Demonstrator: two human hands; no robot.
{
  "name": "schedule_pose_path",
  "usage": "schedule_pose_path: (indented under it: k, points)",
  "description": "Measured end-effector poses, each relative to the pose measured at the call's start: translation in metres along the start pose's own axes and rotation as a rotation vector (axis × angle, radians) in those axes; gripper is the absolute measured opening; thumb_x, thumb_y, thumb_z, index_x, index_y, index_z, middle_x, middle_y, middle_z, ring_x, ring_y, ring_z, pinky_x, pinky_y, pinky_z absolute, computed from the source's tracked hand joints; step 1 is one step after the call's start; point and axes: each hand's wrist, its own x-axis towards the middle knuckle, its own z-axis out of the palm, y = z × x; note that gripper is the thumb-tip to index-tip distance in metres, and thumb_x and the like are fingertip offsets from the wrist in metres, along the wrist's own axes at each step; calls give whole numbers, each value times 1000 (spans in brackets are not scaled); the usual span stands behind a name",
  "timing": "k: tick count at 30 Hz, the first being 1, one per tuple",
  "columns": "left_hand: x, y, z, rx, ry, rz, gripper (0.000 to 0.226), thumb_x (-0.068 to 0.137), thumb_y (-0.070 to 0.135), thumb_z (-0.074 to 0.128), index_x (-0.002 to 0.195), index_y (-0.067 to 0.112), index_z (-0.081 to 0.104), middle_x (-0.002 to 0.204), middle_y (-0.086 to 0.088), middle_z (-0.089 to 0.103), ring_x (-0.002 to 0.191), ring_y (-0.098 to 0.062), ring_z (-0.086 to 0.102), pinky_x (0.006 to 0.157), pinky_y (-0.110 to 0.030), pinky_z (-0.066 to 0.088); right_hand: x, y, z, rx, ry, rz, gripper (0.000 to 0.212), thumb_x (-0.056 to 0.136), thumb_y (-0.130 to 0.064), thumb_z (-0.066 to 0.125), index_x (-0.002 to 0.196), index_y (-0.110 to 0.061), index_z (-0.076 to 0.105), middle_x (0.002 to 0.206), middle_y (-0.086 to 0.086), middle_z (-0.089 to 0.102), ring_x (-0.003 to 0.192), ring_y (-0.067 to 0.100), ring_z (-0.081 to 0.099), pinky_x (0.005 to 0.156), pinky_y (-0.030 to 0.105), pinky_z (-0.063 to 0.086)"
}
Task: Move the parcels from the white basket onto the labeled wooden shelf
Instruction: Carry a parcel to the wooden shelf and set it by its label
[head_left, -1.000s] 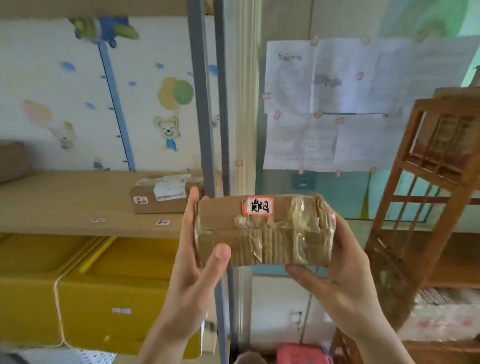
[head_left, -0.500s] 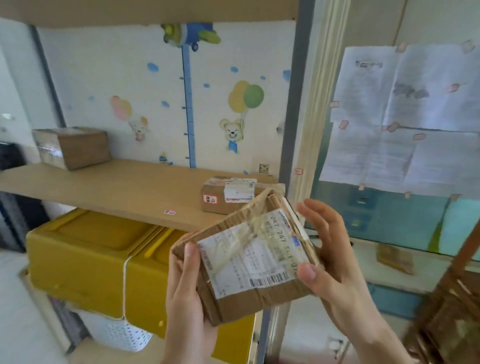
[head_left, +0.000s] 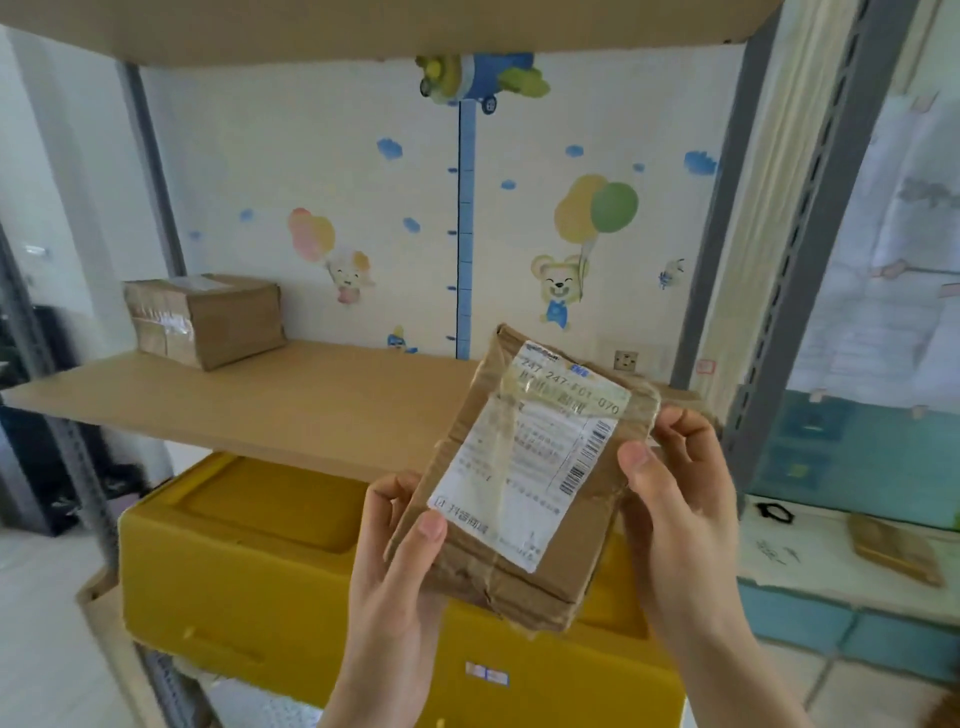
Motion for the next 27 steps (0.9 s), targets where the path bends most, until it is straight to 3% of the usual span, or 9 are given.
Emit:
schedule_pose_path:
  k: [4,7,12,15,18,20,23,25,27]
  points:
    - [33,25,-44,96,-111,36,70,60,56,87,121,33,64,126,-7,69,114,-28,66,81,-48,52,11,26,51,-64,-11,-87,54,76,-32,78,119,-9,55,111,0,76,107,20,72,85,34,59]
    - [56,33,-64,186,-203,45,77,70,61,78,139,39,52,141,-1,62,132,-26,57,103,-55,45,10,47,79,-410,-35,-142,65,82,-37,66,144,-26,51,135,3,63,127,19,59,94,36,56]
    - [105,53,-71,395,-359,122,67,95,54,52,154,32,32,150,7,52,138,-13,50,103,-32,51,42,58,101,-621,-179,-71,72,86,-33,66,151,-36,37,143,-12,57,134,14,52,101,47,52]
    - [143,56,-73,457,-359,136,59,102,46,41,156,25,30,147,6,55,134,-10,53,100,-28,53,65,59,106,-752,-212,5,90,80,-45,74,155,-33,27,151,-16,45,138,8,46,109,42,47]
    - [162,45,-74,458,-350,16,73,92,68,38,157,38,22,155,8,46,142,-12,44,112,-41,44,83,61,109,-1106,-293,121,121,58,-65,84,157,-37,18,144,-16,33,132,6,39,112,31,34]
    - [167,33,-77,474,-389,-46,79,85,81,35,155,47,20,162,8,35,148,-16,34,118,-53,33,100,64,105,-1294,-425,134,119,56,-62,87,155,-37,27,146,-10,42,130,10,44,112,36,37]
    - [174,21,-84,552,-363,-120,85,77,89,37,152,52,23,162,13,31,151,-13,26,122,-51,23,122,71,96,-1469,-610,187,101,66,-46,89,152,-37,36,152,-11,46,137,13,44,113,38,36]
    - [184,17,-87,607,-330,-184,80,75,87,46,145,51,36,152,8,44,143,-17,38,118,-50,30,128,74,91,-1593,-630,212,94,71,-39,87,151,-41,37,153,-10,44,139,17,43,109,38,36]
    - [201,21,-87,727,-252,-162,49,89,63,52,132,39,51,134,3,51,122,-13,53,108,-41,38,131,72,89,-1715,-622,162,87,77,-31,83,150,-45,36,157,-10,38,142,19,38,113,45,35]
